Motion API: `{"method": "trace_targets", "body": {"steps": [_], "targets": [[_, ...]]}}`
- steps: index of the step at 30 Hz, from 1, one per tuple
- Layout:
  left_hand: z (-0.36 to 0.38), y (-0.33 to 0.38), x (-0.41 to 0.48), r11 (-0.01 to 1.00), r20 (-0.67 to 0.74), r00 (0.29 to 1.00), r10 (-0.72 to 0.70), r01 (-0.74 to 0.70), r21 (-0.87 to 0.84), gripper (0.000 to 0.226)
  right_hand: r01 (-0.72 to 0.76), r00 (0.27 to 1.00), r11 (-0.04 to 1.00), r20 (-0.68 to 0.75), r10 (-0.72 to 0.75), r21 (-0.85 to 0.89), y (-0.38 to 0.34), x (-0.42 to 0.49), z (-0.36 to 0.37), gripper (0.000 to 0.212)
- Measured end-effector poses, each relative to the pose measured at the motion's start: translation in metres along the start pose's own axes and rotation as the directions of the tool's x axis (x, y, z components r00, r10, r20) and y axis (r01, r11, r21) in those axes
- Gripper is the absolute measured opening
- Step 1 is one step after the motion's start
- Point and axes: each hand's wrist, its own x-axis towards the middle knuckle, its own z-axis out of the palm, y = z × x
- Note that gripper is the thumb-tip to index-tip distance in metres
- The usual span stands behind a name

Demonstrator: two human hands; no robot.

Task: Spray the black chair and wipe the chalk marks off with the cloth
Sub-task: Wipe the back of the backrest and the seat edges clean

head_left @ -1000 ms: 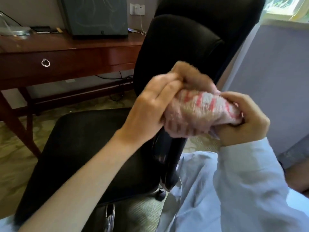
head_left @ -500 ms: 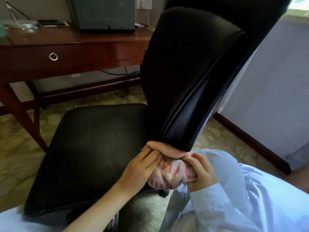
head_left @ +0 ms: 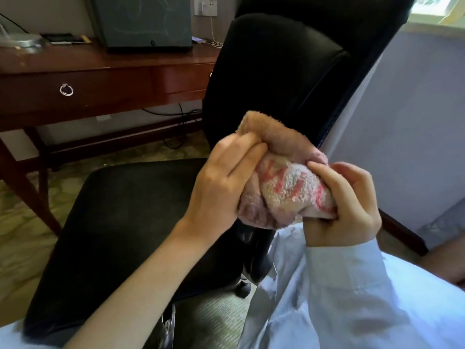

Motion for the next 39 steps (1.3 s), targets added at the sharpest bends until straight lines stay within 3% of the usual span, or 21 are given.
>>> {"method": "trace_targets", "body": {"steps": [3,7,10,14,15,18,19,21,25,27,30,33,39], "targets": [[0.006,-0.009,-0.01,0.999,0.041,0.998,0.048,-0.049,0.023,0.033,-0.032,0.998,0.998,0.046,0.035,-0.049,-0.004,-0.009,0.004,0.026],[0.009,-0.022,-0.075,0.996,0.211,0.974,-0.084,0.089,-0.013,0.032,0.033,0.941,0.978,0.337,0.04,-0.208,-0.008,-0.062,0.023,0.039],[0.01,-0.022,-0.109,0.988,0.312,0.938,-0.149,0.155,0.005,0.034,0.064,0.888,0.965,0.457,0.062,-0.254,-0.001,-0.111,0.043,0.048],[0.024,-0.026,-0.151,0.993,0.431,0.902,-0.017,-0.034,0.11,0.031,-0.038,0.713,0.935,0.646,0.273,-0.354,0.014,-0.158,0.055,0.083],[0.028,-0.028,-0.16,0.993,0.467,0.883,-0.042,-0.015,0.119,0.041,-0.043,0.69,0.933,0.665,0.286,-0.356,0.018,-0.168,0.058,0.085],[0.037,-0.032,-0.176,0.986,0.515,0.841,-0.166,0.133,0.099,0.056,-0.141,0.642,0.938,0.692,0.331,-0.318,0.031,-0.191,0.066,0.065],[0.038,-0.031,-0.175,0.985,0.496,0.851,-0.172,0.153,0.079,0.049,-0.188,0.652,0.938,0.677,0.341,-0.292,0.034,-0.191,0.065,0.053],[0.034,-0.027,-0.168,0.986,0.444,0.881,-0.16,0.161,0.035,0.032,-0.235,0.739,0.944,0.589,0.327,-0.23,0.035,-0.185,0.06,0.04],[0.01,-0.015,-0.127,0.975,0.253,0.952,-0.172,0.201,-0.091,0.031,-0.171,0.937,0.981,0.293,0.192,-0.095,0.013,-0.134,0.046,0.044],[-0.001,-0.009,-0.083,0.971,0.114,0.978,-0.175,0.191,-0.145,0.024,-0.096,0.984,0.992,0.146,0.106,-0.076,0.002,-0.088,0.041,0.031],[-0.011,-0.001,-0.014,0.996,0.015,0.997,-0.075,0.075,-0.049,0.034,-0.018,0.999,0.996,0.03,0.021,-0.087,-0.008,-0.022,0.031,0.03],[-0.004,-0.003,0.008,0.999,0.001,0.999,-0.049,0.049,0.001,0.03,0.068,0.997,0.978,0.051,-0.059,-0.195,-0.011,-0.003,0.027,0.025],[0.015,-0.022,-0.08,0.985,0.187,0.972,-0.139,0.156,-0.078,0.033,0.158,0.961,0.968,0.254,-0.106,-0.195,0.009,-0.07,0.04,0.021]]}}
